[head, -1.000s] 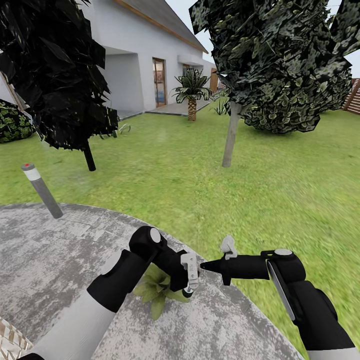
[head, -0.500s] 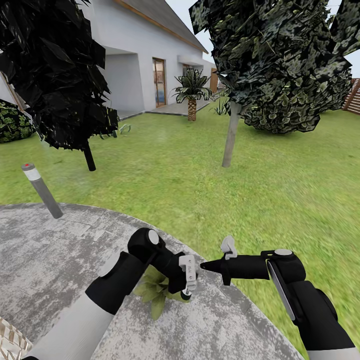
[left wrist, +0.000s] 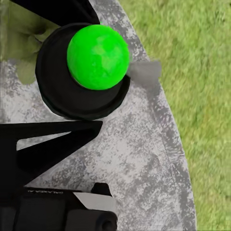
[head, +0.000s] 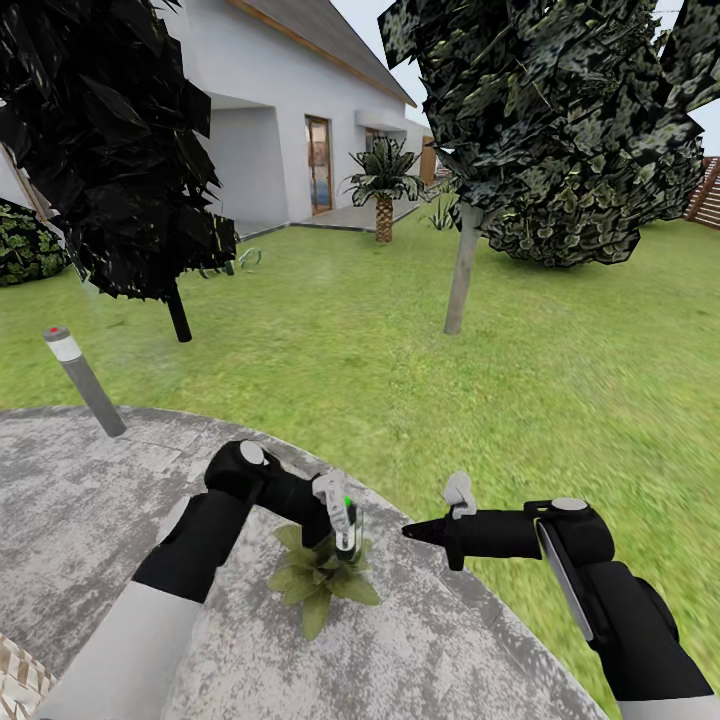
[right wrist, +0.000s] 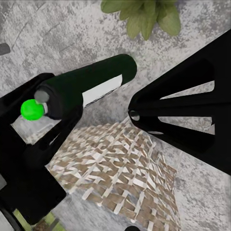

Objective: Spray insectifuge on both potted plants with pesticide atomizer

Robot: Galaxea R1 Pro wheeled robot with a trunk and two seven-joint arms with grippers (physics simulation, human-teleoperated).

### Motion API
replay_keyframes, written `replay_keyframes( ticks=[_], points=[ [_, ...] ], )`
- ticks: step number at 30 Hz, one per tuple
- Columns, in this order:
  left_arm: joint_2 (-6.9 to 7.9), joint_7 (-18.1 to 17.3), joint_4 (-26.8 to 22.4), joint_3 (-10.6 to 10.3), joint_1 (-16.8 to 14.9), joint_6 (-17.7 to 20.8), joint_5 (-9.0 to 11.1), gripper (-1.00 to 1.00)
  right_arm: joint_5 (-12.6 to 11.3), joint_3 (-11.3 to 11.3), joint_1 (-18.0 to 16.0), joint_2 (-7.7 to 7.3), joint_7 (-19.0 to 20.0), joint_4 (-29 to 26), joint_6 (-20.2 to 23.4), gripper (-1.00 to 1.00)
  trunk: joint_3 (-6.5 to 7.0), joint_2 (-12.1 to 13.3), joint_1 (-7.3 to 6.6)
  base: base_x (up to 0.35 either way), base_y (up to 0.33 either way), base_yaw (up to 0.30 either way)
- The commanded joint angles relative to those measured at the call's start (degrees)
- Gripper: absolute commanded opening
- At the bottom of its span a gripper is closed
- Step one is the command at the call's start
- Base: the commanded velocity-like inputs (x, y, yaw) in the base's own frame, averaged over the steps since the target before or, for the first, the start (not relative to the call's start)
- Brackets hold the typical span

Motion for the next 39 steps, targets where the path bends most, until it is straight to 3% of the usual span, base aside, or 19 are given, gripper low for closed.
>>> replay_keyframes(
  ticks=[1,6,7,10,11,13,16,19,20,22,24,25,28,32,34,36,39],
  points=[
    [1.15,-0.4,-0.03,0.52,-0.03,0.31,-0.39,-1.0,0.37,-0.03,-0.05,-0.07,0.41,-0.06,0.37,-1.0,-0.06,-0.04,0.0,0.0,0.0,0.0],
    [7.38,-0.38,-0.01,1.02,0.14,0.06,-0.35,-1.0,0.42,-0.26,0.27,-0.61,0.46,-0.02,0.35,-1.0,-0.06,-0.04,0.0,0.0,0.0,0.0],
    [7.91,-0.38,-0.01,1.14,0.38,0.05,-0.34,-1.0,0.42,-0.28,0.33,-1.06,0.46,-0.01,0.35,-1.0,-0.06,-0.04,0.0,0.0,0.0,0.0],
    [8.6,-0.38,-0.01,3.76,1.51,0.04,-0.32,-1.0,0.47,-0.32,0.62,-5.23,0.41,-0.01,0.3,-1.0,-0.06,-0.04,0.0,0.0,0.0,0.0],
    [8.6,-0.31,-0.01,4.88,1.65,0.06,-0.32,-1.0,0.48,-0.37,0.64,-6.91,0.39,0.0,0.3,1.0,-0.06,-0.04,0.0,0.0,0.0,0.0],
    [8.58,0.0,-0.01,6.16,1.75,0.15,-0.32,-1.0,0.64,-0.4,0.64,-8.04,0.38,0.02,0.3,1.0,-0.06,-0.04,0.0,0.0,0.0,0.0],
    [8.38,0.35,-0.17,10.05,1.81,0.59,-0.4,-1.0,0.94,-0.92,0.65,-8.68,-0.18,-0.06,0.0,1.0,-0.06,-0.04,0.0,0.0,0.0,0.0],
    [8.27,0.56,-0.46,14.92,2.37,1.09,-0.45,-1.0,2.41,-4.0,0.65,-8.48,-3.83,0.09,-0.16,1.0,-0.06,-0.04,0.0,0.0,0.0,0.0],
    [8.24,1.52,-0.54,18.18,3.04,1.51,-0.47,-1.0,3.41,-5.75,0.65,-8.33,-8.75,0.14,-0.17,1.0,-0.06,-0.04,0.0,0.0,0.0,0.0],
    [8.1,4.66,-0.57,22.94,3.74,2.79,-0.49,-1.0,4.35,-6.96,0.65,-8.19,-17.68,0.17,-0.19,1.0,-0.06,-0.04,0.0,0.0,0.0,0.0],
    [7.38,11.0,-0.54,26.75,4.81,5.11,-0.44,-1.0,4.82,-7.53,0.65,-6.76,-30.03,0.19,-0.22,1.0,-0.06,-0.04,0.0,0.0,0.0,0.0],
    [6.83,13.38,-0.54,27.44,5.43,5.8,-0.43,-1.0,4.92,-7.63,0.65,-5.8,-34.12,0.19,-0.22,1.0,-0.06,-0.04,0.0,0.0,0.0,0.0],
    [2.91,24.27,-0.59,28.53,7.79,7.63,-0.46,-1.0,5.05,-7.84,0.65,-2.16,-47.86,0.31,-0.26,1.0,-0.06,-0.04,0.0,0.0,0.0,0.0],
    [0.82,35.63,-0.13,28.74,8.4,10.83,-0.36,-1.0,4.97,-7.81,0.65,-0.66,-60.28,0.51,-0.24,1.0,-0.06,-0.04,0.0,0.0,0.0,0.0],
    [-0.02,38.86,-0.05,28.76,8.49,12.28,-0.35,-1.0,4.84,-7.86,0.65,-0.42,-62.97,0.61,-0.24,1.0,-0.06,-0.04,0.0,0.0,0.0,0.0],
    [-0.28,39.79,-0.07,28.68,8.49,12.84,-0.38,-1.0,4.75,-7.88,0.65,-0.35,-63.6,0.82,-0.18,1.0,-0.06,-0.04,0.0,0.0,0.0,0.0],
    [-0.43,40.19,-0.14,28.39,8.63,13.17,-0.35,-1.0,4.58,-7.95,0.65,-0.42,-63.93,5.77,-0.15,1.0,-0.06,-0.04,0.0,0.0,0.0,0.0]
  ],
)
